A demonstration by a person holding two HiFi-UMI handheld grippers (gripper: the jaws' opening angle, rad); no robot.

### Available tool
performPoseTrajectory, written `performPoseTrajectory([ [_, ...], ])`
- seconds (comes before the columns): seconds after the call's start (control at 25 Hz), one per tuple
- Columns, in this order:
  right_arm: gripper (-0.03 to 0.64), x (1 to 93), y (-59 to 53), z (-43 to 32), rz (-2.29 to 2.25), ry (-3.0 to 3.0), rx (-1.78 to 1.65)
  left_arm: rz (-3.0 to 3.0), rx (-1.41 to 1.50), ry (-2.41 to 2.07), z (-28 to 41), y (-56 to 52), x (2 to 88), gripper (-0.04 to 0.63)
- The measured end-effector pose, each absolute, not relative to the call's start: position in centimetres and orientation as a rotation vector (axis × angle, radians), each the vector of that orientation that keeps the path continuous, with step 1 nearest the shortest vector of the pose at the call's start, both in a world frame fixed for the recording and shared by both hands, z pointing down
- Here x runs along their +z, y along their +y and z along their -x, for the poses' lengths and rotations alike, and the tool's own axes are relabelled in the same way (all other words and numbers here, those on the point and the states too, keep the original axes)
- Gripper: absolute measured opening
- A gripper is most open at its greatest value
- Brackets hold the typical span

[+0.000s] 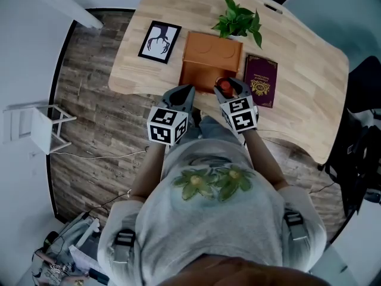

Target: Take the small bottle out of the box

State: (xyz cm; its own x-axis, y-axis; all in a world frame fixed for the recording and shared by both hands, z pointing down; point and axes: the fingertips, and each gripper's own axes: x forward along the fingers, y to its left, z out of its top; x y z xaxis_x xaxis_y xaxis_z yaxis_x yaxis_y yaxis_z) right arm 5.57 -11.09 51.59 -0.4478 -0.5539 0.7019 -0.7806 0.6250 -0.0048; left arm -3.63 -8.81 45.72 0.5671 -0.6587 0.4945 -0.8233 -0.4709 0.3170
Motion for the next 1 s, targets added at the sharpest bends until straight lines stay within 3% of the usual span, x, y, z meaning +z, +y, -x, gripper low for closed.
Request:
performPoseTrajectory([
  [1.0, 0.213, 46.1, -10.1, -5.1, -1.029, -2.275, 0.342, -2.296, 0.405, -1.187, 2.8, -8.3, 44.8, 0.008],
])
